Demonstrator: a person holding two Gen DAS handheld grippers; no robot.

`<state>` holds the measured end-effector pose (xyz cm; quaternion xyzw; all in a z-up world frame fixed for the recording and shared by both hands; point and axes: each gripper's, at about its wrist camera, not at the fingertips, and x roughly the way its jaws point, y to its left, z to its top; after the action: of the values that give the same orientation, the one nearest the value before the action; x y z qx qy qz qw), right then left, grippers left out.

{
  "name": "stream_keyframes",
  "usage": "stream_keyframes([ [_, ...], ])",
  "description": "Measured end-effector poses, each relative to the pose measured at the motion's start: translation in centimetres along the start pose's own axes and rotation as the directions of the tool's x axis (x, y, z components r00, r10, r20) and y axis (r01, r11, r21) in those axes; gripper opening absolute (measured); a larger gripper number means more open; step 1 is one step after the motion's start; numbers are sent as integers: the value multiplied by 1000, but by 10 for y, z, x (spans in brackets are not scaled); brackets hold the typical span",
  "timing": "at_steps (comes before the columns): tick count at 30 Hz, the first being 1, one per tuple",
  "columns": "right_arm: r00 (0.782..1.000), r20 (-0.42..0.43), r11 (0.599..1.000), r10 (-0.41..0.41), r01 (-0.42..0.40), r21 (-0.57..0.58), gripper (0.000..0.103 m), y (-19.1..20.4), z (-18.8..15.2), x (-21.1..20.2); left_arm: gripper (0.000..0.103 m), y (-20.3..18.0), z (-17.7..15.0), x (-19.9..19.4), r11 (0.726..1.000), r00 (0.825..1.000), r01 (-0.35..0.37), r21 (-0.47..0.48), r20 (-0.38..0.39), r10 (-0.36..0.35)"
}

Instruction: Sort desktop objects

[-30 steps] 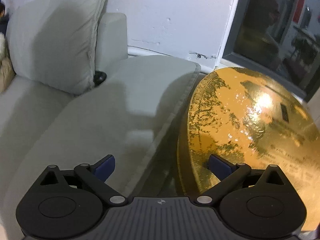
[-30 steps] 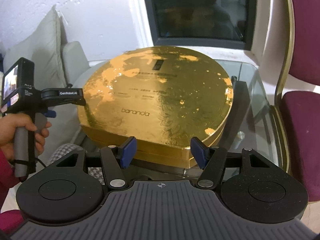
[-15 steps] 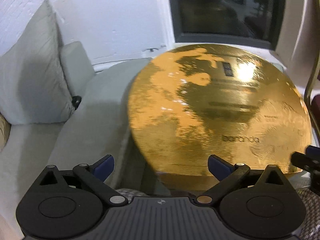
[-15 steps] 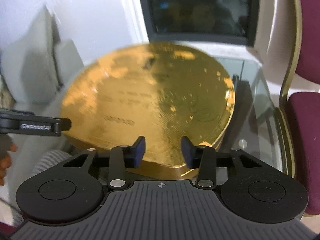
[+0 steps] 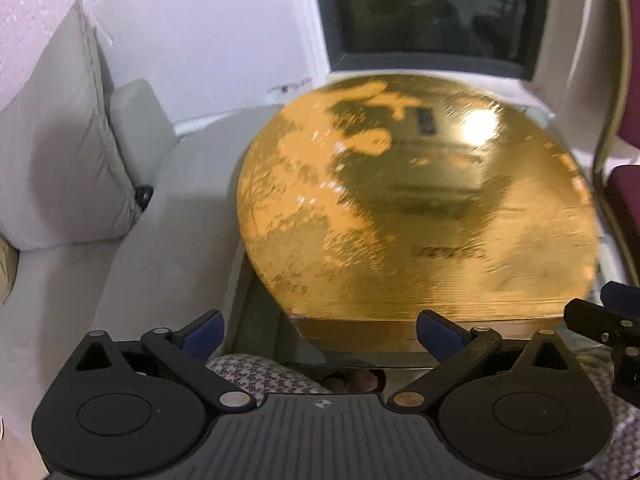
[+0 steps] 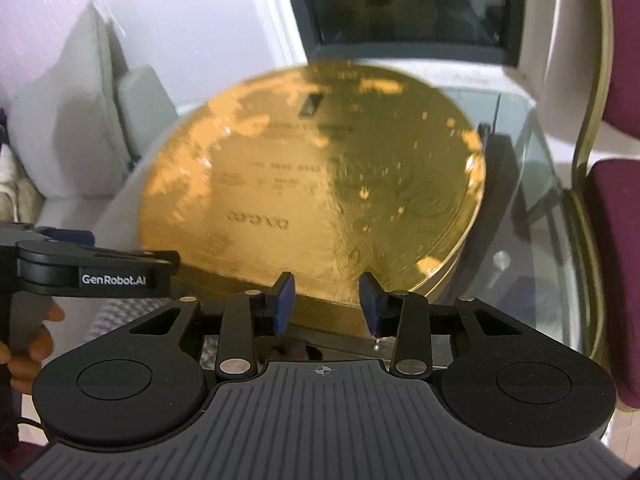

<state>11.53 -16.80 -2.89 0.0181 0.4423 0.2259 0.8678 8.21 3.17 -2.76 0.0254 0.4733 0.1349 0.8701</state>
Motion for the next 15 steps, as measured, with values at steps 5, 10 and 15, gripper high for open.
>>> stream_keyframes([
  [5,997,79,1000,12,-13,3,76,-1,6,-51,102,-11,7,-36,998,998,53,19,45,-54],
  [10,988,154,1000,8,-11,13,89,-5,11,-101,102,-24,4,-68,991,989,127,37,73,-130],
  [15,980,197,999,-34,25,48,93,-10,3,-132,102,-41,-11,-93,980,977,185,71,98,-191],
])
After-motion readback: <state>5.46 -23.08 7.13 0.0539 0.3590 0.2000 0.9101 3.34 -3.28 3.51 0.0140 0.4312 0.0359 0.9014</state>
